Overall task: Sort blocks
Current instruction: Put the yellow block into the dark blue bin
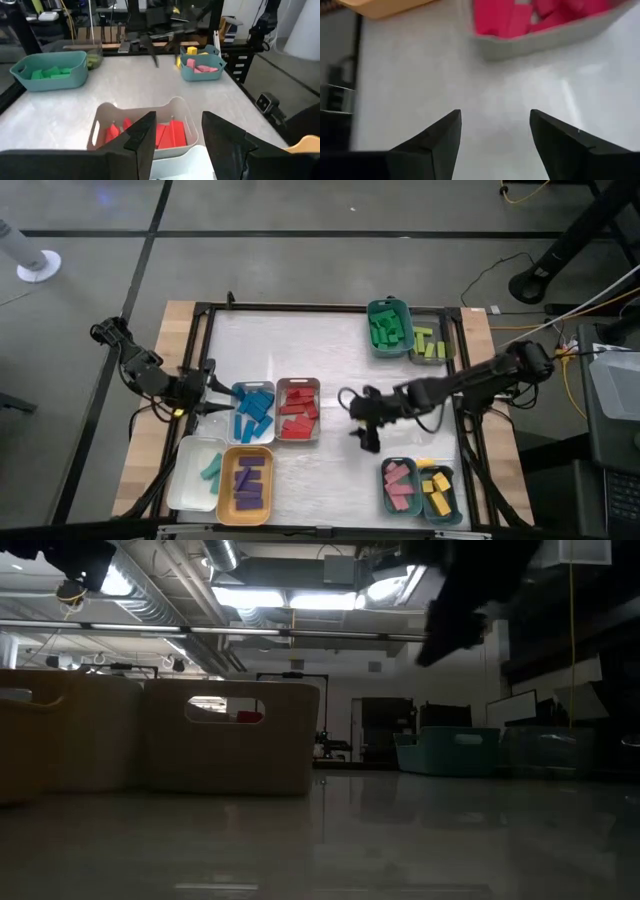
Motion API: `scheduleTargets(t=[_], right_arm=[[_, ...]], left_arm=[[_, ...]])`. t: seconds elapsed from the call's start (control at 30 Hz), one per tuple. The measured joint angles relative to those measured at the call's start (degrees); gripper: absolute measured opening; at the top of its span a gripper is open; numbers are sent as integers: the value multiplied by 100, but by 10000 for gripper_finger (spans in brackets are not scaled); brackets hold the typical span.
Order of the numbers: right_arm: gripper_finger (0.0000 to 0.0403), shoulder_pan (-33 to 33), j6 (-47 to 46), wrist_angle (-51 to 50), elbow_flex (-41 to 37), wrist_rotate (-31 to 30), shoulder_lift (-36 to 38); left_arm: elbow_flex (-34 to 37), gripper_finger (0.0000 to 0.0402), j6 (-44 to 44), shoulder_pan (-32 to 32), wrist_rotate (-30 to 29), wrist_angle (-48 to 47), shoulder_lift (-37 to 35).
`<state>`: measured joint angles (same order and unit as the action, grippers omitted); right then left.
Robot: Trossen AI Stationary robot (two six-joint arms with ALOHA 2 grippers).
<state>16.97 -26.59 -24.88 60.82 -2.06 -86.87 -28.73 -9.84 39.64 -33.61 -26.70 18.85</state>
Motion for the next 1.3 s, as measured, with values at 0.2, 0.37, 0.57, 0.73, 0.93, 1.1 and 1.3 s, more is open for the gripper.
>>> scheduleTargets(t=[0.2, 0.37, 0.57, 0.73, 0.93, 1.1, 1.3], right_arm=[[237, -994, 2183, 116, 20, 336, 0], [237, -1831, 3442, 34, 271, 421, 0], [237, -2822, 4162, 35, 852, 555, 0], [237, -3481, 3904, 38, 1463, 1433, 0], [237, -3861, 2988, -34, 2239, 1960, 0], [237, -3928, 2546, -1032, 3188, 1918, 0], [237, -3910, 2032, -2608, 4095, 1547, 4]], left_arm=[[0, 148, -937, 0, -4, 11, 2], [-1, 148, -1272, -4, -18, 39, 4], [-2, 148, -2036, -4, -56, 40, 4], [-4, 148, -3116, -7, -661, 32, -18], [-7, 148, -2760, -7, -778, 24, -141], [-11, 148, -1675, -6, -881, -224, -429], [-11, 148, -1946, -7, -1251, -1408, -1189]])
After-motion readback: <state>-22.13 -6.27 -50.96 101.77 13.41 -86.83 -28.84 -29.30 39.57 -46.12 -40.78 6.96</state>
